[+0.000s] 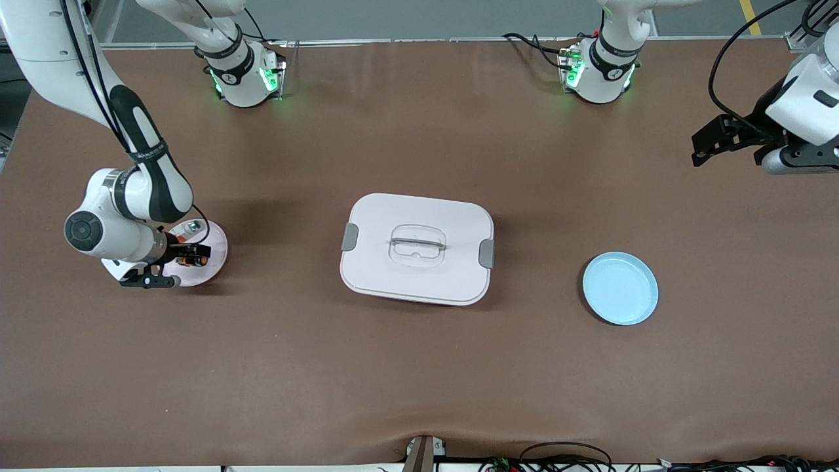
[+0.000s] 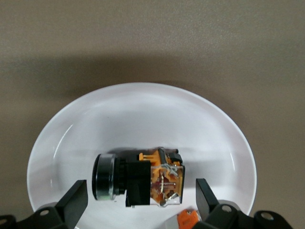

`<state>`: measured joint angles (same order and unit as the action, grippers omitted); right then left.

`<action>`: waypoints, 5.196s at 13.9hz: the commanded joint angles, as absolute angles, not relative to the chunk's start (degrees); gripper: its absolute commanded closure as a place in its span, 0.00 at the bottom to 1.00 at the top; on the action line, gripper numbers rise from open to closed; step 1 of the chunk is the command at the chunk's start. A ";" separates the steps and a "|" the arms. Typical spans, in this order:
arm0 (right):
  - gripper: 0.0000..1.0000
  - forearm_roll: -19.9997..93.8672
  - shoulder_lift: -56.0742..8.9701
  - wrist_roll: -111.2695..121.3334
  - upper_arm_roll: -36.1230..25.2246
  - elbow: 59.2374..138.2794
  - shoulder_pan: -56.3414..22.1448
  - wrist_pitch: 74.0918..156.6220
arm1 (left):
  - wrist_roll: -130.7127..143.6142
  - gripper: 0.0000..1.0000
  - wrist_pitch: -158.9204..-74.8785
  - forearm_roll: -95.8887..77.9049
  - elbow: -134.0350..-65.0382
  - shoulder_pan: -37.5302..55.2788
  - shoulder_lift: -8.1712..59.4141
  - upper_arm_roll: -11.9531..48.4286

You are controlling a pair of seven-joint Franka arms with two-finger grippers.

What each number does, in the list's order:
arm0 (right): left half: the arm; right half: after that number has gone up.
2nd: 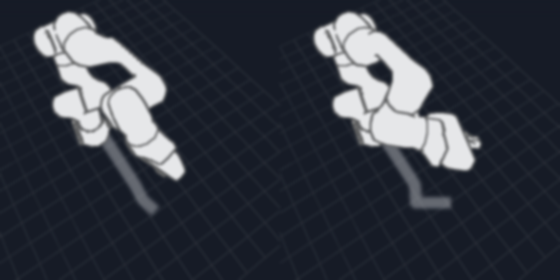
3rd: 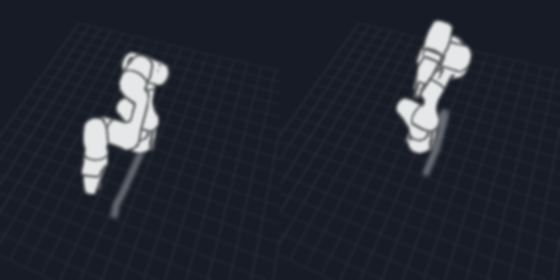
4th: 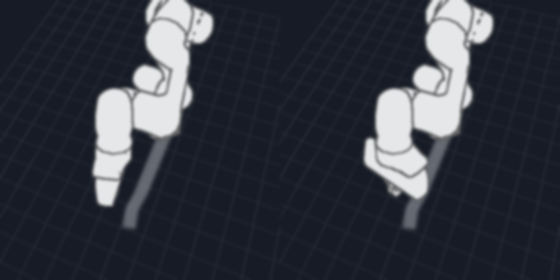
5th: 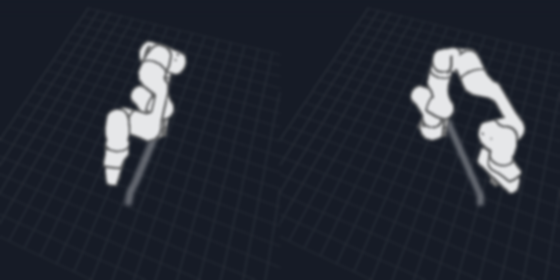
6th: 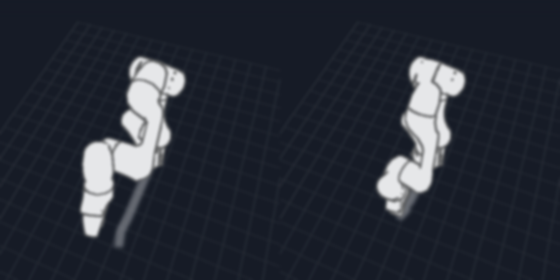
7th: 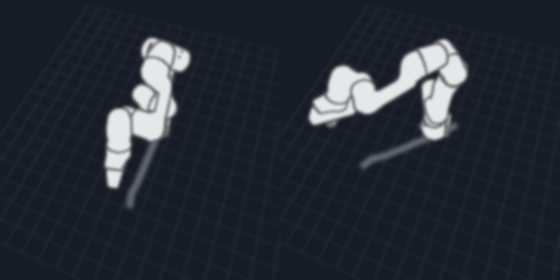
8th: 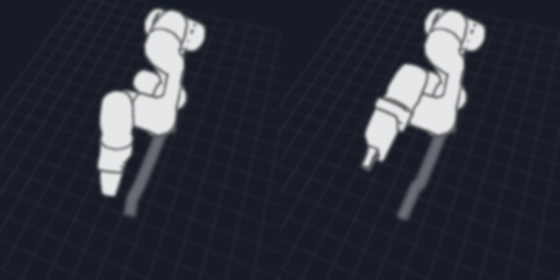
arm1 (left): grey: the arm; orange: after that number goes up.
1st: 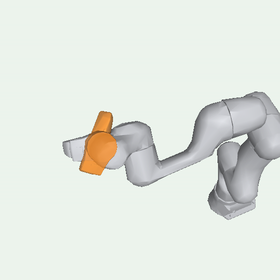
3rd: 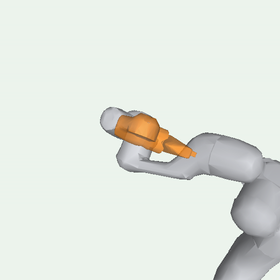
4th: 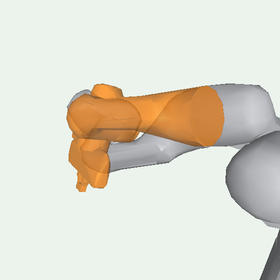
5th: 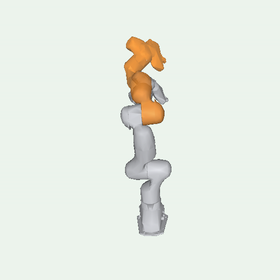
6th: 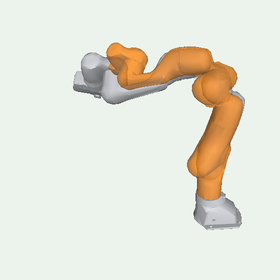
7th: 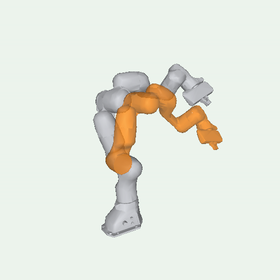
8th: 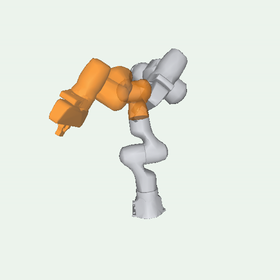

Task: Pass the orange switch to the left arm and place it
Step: 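Close the right gripper on the orange switch and lift it, then carry the switch over the box while the left gripper reaches it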

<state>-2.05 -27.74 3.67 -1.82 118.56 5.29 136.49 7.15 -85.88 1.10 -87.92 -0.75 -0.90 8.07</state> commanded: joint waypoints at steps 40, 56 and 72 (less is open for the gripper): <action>0.80 19.47 -11.16 -53.56 -0.88 94.50 -23.71 90.35 | 6.59 0.00 -89.72 -9.57 -92.45 -0.97 -4.74 13.62; 0.84 34.10 -26.80 -95.88 -0.88 79.11 -45.96 124.26 | 4.13 0.00 -114.25 -40.50 -115.30 -0.97 -10.37 18.89; 0.84 34.10 -33.13 -104.15 -0.88 70.75 -49.22 127.79 | -10.37 0.32 -124.10 -59.06 -124.98 -0.88 -6.95 23.46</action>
<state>32.93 -32.14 -103.21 -0.16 72.63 -48.49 127.87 -8.83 -122.65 -56.66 -124.58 -0.45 -7.31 22.38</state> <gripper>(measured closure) 0.273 0.313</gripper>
